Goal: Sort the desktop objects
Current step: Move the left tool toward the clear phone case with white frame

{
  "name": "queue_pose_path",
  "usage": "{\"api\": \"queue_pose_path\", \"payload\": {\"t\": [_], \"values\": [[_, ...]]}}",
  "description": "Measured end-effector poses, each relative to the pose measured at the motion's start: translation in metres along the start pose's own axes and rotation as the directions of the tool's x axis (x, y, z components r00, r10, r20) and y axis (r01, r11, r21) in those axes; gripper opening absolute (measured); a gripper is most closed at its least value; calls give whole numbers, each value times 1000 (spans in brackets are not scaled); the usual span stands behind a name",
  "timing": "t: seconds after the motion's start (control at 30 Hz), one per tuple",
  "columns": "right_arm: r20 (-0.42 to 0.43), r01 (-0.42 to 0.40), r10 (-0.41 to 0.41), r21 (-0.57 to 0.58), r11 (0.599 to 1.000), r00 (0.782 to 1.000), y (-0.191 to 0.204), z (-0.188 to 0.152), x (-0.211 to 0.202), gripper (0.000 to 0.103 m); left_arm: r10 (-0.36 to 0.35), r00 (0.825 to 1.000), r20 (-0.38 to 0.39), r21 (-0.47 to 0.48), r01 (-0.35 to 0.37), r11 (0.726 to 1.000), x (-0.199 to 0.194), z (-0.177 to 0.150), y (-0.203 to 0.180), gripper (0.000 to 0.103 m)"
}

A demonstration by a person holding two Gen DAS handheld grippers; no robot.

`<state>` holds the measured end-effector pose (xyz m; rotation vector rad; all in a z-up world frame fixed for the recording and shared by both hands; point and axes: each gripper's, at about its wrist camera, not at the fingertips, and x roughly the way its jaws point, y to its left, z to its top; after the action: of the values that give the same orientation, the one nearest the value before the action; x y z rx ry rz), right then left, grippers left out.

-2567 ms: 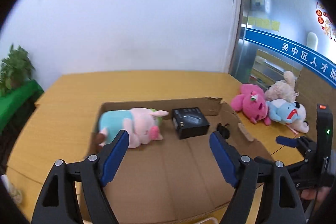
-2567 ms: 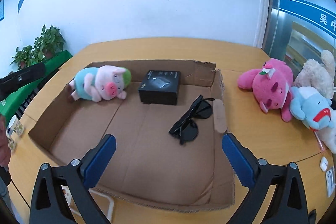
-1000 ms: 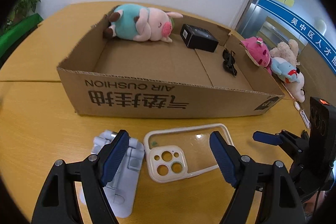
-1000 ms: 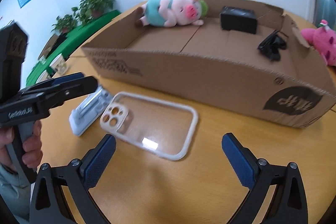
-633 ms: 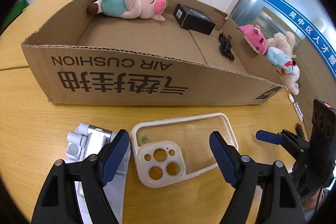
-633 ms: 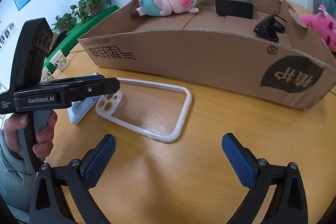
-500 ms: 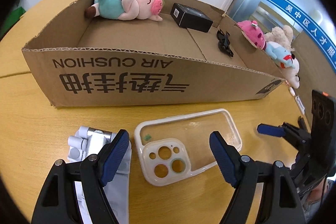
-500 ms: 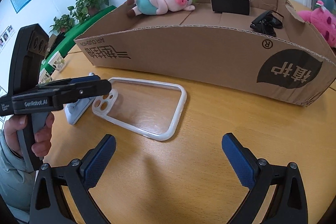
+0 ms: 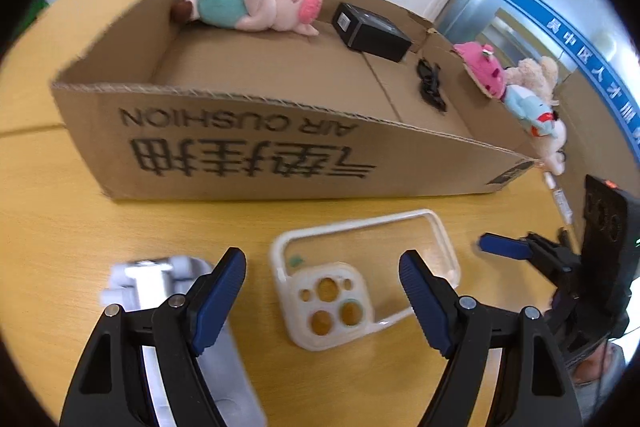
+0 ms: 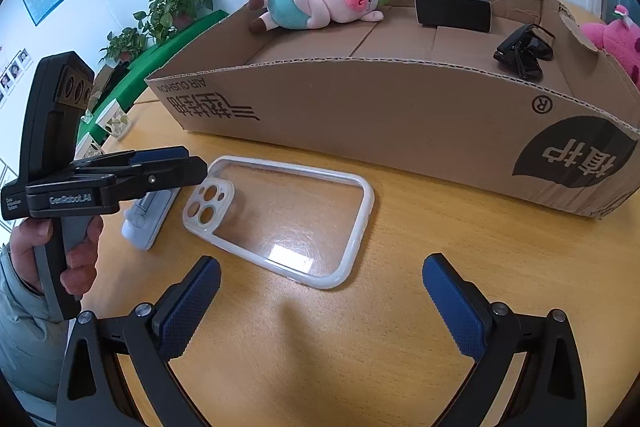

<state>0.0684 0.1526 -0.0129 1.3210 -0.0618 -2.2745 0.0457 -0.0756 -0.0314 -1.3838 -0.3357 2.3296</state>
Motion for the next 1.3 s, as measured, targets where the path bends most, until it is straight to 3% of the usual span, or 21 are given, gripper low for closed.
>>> {"api": "queue_pose_path", "payload": {"t": [0.07,0.23,0.47,0.6,0.77,0.83,0.93,1.0,1.07,1.2,1.3], "values": [[0,-6,6,-2,1000,1000,0,2,0,102,-28,999,-35,-40,26,999,8,1,1,79],[-9,-33,33,-5,999,999,-1,7,4,102,3,999,-52,-29,-5,1000,13,0,-8,79],[-40,-109,110,30,994,993,-4,13,19,103,-95,994,-51,-75,91,993,16,1,-8,79],[-30,-156,158,58,986,987,-6,13,20,103,-99,995,-31,-79,97,992,16,1,-12,79],[-4,-190,191,63,980,982,-8,7,10,101,-197,980,5,-43,197,979,6,3,-26,79],[25,-194,193,27,981,981,0,6,1,100,-167,986,15,-6,167,986,2,6,-34,79],[38,-132,132,-22,991,990,7,5,-7,100,-118,993,13,-24,119,993,-1,8,-29,79],[22,-119,119,2,993,993,1,3,-4,100,-30,1000,-7,-45,29,999,1,9,-20,79],[0,-109,109,41,993,994,-8,2,2,100,14,999,-51,-66,-17,998,8,8,-12,79],[-29,-89,90,52,995,996,-10,5,12,101,35,995,-89,-58,-41,998,18,6,-8,79],[-43,-91,92,35,995,995,-3,10,17,102,-24,995,-100,-66,17,998,20,4,-10,79]]}}
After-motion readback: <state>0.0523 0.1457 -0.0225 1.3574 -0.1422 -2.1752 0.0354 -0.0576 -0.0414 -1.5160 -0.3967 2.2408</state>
